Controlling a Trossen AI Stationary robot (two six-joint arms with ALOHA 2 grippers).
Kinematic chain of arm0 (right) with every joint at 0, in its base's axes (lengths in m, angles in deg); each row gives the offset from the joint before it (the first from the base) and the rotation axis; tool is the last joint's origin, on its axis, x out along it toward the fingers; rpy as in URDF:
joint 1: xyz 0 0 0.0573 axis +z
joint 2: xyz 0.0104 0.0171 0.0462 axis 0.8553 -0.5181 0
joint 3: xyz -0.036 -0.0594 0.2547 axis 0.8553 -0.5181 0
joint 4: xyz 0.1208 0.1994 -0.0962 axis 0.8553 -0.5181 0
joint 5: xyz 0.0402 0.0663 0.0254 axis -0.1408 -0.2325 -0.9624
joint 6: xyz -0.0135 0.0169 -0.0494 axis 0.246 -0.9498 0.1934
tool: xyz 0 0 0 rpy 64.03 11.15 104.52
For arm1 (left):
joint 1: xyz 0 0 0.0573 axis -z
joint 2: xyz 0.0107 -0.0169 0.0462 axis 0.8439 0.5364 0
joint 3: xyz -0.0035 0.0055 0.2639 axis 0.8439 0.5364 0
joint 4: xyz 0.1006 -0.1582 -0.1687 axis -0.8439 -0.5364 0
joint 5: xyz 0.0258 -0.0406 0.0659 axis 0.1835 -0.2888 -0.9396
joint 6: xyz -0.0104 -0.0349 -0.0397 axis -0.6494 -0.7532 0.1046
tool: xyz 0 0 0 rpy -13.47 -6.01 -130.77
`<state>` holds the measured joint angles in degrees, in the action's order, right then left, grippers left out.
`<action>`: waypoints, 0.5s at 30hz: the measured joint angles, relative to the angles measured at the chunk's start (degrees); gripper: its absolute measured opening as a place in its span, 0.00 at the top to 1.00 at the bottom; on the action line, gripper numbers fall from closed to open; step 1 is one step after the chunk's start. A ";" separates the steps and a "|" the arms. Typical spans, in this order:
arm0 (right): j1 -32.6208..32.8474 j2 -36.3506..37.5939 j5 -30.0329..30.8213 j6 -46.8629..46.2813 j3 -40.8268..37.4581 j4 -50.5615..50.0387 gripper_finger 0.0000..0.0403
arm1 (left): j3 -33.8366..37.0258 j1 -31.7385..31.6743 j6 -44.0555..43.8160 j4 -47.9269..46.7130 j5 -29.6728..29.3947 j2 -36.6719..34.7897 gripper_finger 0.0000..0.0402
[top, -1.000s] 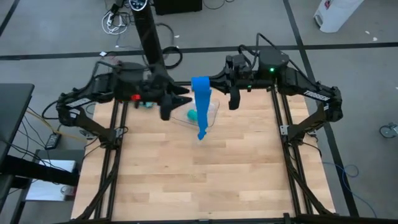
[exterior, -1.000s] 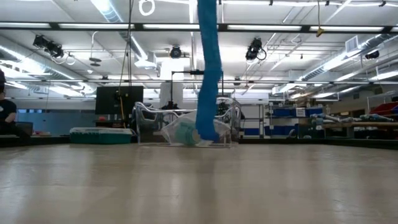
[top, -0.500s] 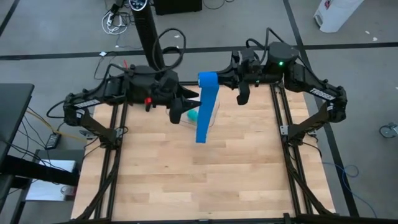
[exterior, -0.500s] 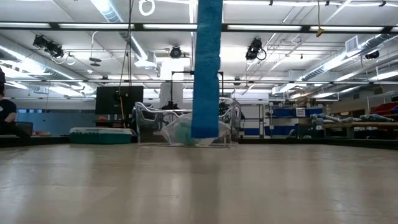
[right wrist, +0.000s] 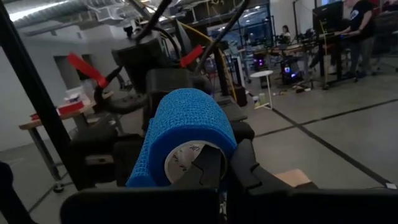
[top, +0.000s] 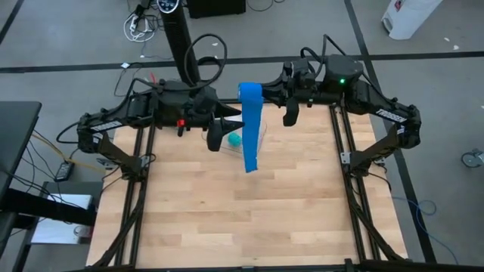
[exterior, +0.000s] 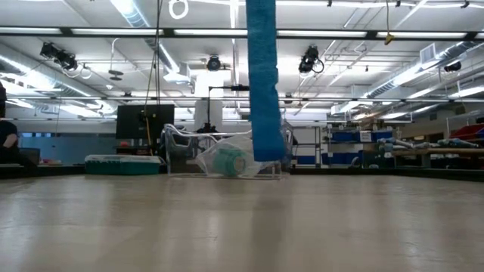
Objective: Roll bandage
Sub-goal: Roll the blue bandage
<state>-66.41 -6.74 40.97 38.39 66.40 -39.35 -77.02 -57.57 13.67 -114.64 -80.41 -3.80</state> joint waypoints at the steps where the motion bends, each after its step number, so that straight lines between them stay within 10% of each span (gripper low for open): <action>1: 0.00 0.00 0.00 -0.27 0.00 0.00 1.00 | 0.27 0.00 0.54 0.06 -0.81 -0.01 0.44; 15: -0.16 -2.59 3.68 -3.28 -0.02 5.14 1.00 | 0.63 -0.79 3.90 1.85 -2.16 -0.02 0.50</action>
<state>-66.57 -9.33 44.64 35.10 66.38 -34.20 -76.40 -58.36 17.57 -112.79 -82.57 -3.81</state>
